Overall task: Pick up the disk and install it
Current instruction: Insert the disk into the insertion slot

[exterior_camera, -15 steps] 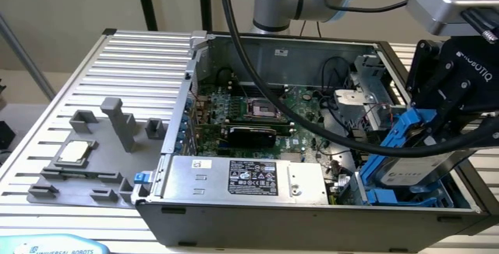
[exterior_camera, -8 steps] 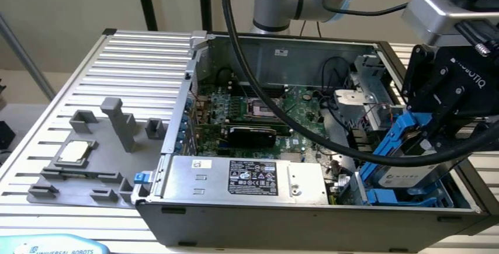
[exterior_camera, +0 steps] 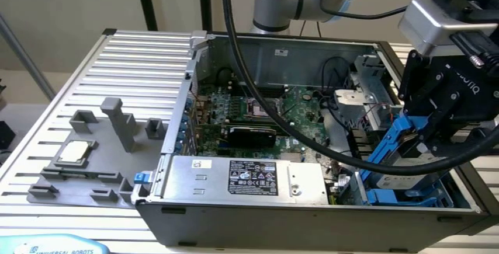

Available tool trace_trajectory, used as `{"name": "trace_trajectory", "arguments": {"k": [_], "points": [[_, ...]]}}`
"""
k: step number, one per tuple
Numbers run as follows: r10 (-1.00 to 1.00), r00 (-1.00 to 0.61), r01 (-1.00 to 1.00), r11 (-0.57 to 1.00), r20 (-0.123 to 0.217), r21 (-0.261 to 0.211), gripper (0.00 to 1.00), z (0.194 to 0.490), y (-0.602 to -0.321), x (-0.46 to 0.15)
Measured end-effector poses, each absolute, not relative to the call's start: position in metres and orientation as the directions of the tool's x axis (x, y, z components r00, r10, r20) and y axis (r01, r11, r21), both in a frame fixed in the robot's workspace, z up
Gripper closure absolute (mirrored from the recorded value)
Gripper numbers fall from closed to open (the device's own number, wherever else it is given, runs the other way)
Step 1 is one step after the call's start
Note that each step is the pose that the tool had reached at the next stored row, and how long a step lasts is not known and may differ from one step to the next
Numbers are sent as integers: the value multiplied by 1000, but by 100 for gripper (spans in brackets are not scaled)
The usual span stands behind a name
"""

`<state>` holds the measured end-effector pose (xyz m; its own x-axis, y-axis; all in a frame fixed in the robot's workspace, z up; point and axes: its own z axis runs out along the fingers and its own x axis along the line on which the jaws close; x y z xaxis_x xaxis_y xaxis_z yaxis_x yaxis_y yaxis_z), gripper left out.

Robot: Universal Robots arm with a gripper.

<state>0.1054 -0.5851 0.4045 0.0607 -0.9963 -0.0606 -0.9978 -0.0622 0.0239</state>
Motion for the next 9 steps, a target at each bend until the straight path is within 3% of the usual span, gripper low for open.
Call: {"name": "trace_trajectory", "arguments": {"k": [9], "points": [[-995, 74, -997, -75, -61, 24, 64, 402, -585, 106]]}}
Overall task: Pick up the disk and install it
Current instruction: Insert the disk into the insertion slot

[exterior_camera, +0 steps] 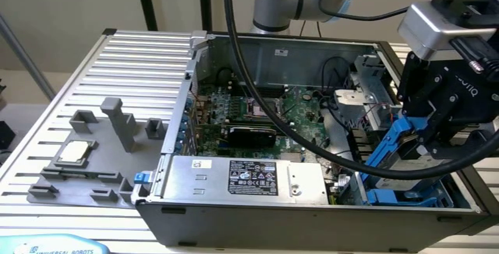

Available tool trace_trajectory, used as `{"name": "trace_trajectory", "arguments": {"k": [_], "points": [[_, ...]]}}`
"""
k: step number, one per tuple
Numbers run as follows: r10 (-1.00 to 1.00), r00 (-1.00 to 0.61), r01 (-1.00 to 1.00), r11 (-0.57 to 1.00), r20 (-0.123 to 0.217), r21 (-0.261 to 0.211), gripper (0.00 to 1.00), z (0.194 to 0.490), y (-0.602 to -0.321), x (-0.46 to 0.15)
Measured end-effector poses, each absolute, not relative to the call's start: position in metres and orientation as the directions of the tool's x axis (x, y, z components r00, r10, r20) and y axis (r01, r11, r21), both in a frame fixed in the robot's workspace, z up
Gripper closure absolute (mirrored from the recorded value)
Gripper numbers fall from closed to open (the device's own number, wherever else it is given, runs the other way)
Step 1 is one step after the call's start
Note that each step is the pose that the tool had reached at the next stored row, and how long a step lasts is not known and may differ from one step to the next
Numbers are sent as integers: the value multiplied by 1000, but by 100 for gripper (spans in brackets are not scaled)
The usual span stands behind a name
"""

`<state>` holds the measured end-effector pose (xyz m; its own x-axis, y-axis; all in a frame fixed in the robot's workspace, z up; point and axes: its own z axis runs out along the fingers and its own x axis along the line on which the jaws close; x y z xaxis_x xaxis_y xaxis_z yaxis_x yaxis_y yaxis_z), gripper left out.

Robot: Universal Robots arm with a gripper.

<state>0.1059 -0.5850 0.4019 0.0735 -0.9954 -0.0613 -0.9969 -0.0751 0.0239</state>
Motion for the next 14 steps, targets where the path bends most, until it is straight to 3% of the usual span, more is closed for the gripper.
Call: {"name": "trace_trajectory", "arguments": {"k": [6, 9, 10, 14], "points": [[-995, 77, -997, -79, -61, 24, 64, 402, -585, 106], [-995, 79, -996, -80, -61, 24, 56, 402, -585, 107], [-995, 79, -996, -80, -61, 24, 50, 402, -585, 107], [-995, 80, -996, -82, -62, 24, 50, 402, -585, 110]]}}
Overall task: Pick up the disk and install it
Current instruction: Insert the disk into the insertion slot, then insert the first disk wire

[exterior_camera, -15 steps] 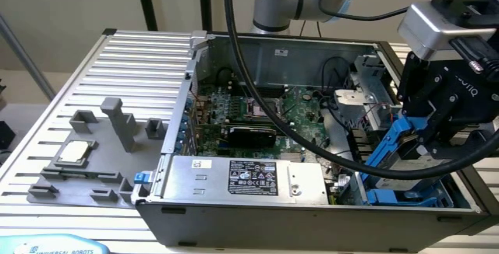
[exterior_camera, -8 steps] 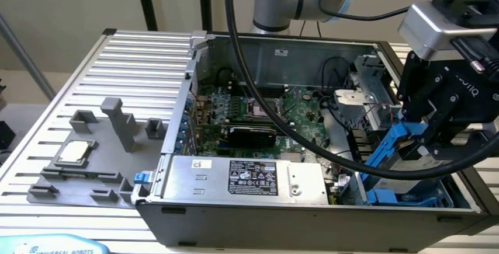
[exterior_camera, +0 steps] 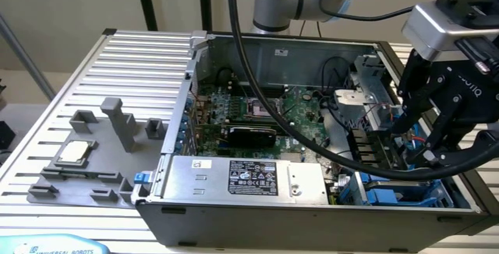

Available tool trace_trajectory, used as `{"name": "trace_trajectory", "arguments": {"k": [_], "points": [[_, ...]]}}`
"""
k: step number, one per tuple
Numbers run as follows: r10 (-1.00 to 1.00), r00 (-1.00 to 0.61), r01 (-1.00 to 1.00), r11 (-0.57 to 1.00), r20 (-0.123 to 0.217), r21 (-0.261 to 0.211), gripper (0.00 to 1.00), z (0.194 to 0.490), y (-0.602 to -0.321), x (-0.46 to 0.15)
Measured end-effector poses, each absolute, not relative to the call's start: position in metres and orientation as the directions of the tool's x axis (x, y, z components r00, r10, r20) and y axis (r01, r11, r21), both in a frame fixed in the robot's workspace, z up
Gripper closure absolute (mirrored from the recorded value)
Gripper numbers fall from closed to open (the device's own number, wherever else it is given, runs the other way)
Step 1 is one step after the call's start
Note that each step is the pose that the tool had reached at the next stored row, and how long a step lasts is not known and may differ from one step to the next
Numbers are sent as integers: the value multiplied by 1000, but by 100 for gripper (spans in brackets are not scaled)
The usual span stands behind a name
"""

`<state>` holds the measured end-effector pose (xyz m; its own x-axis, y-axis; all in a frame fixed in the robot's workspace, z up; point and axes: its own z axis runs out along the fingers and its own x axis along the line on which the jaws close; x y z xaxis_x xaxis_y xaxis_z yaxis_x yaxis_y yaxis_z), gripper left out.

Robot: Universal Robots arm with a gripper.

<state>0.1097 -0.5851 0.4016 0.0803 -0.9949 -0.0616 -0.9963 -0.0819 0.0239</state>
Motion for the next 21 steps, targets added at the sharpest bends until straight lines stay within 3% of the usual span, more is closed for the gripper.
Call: {"name": "trace_trajectory", "arguments": {"k": [21], "points": [[-995, 81, -996, -83, -66, 24, 50, 402, -585, 120]]}}
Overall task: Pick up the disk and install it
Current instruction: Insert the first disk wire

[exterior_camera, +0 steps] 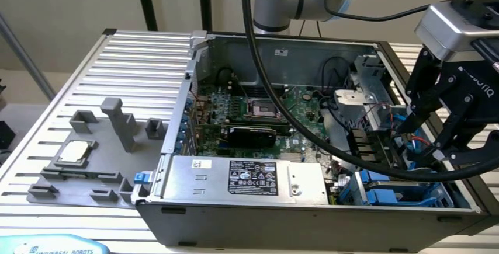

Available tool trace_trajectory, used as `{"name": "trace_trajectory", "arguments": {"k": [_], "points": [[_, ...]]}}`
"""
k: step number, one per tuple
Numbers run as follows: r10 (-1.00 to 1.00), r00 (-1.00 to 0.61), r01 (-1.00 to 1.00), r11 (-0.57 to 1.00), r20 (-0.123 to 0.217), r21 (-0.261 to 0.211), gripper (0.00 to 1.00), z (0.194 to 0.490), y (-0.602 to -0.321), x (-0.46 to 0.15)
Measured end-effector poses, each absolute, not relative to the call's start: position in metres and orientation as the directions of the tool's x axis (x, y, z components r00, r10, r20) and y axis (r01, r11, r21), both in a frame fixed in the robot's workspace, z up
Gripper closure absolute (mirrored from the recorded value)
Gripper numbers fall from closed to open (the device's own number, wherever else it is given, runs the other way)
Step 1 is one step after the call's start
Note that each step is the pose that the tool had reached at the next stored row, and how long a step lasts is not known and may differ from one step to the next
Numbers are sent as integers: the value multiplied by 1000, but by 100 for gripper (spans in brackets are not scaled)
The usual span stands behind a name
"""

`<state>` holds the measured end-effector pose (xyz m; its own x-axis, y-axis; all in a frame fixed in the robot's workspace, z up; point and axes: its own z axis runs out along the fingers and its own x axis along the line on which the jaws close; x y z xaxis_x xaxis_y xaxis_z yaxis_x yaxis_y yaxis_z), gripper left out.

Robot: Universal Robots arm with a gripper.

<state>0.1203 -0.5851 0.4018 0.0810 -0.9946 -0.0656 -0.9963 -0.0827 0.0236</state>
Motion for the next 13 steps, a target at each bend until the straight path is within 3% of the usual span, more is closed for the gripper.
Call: {"name": "trace_trajectory", "arguments": {"k": [10, 12, 13], "points": [[-995, 81, -996, -83, -66, 24, 50, 399, -584, 155], [-995, 81, -996, -83, -66, 24, 52, 396, -584, 159], [-995, 81, -996, -83, -66, 24, 59, 394, -583, 159]]}}
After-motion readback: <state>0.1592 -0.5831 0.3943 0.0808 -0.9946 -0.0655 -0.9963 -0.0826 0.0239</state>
